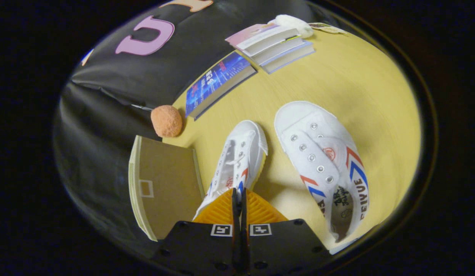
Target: Open the storage box then place both shoes into the box .Put the left shoe in first, then the right shoe, with the right side of both shoes facing outward in a uniform manner.
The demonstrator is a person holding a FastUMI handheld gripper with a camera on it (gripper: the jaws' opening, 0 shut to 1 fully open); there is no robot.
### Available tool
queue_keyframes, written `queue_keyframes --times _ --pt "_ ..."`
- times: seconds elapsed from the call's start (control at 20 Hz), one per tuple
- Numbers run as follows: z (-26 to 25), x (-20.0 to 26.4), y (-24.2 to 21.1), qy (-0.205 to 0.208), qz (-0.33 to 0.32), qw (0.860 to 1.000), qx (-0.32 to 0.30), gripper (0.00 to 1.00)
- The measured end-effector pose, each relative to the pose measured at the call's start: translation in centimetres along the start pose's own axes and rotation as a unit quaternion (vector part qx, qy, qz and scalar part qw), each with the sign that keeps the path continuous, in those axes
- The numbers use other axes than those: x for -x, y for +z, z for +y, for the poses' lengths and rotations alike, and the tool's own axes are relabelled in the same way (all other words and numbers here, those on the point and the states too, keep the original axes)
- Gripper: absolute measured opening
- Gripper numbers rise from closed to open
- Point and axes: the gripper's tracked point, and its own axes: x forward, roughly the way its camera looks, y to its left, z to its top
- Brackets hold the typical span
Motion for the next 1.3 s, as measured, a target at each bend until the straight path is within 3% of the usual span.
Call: queue_keyframes --times 0.25,0.6,0.7,1.05,1.2,1.3 --pt "2.1 0.9 1.9 0.036 -0.012 0.999 -0.027 0.02" --pt "-2.5 -0.6 1.5 -0.053 -0.013 0.998 0.007 0.02" --pt "-3.3 -1.0 1.0 -0.065 -0.003 0.998 0.012 0.10" --pt "-3.6 -4.3 -0.8 -0.088 0.036 0.995 0.012 0.52" --pt "-4.8 -5.2 -0.6 -0.112 0.031 0.993 0.020 0.41" --pt "-4.9 -4.7 -0.4 -0.107 0.024 0.994 0.020 0.33"
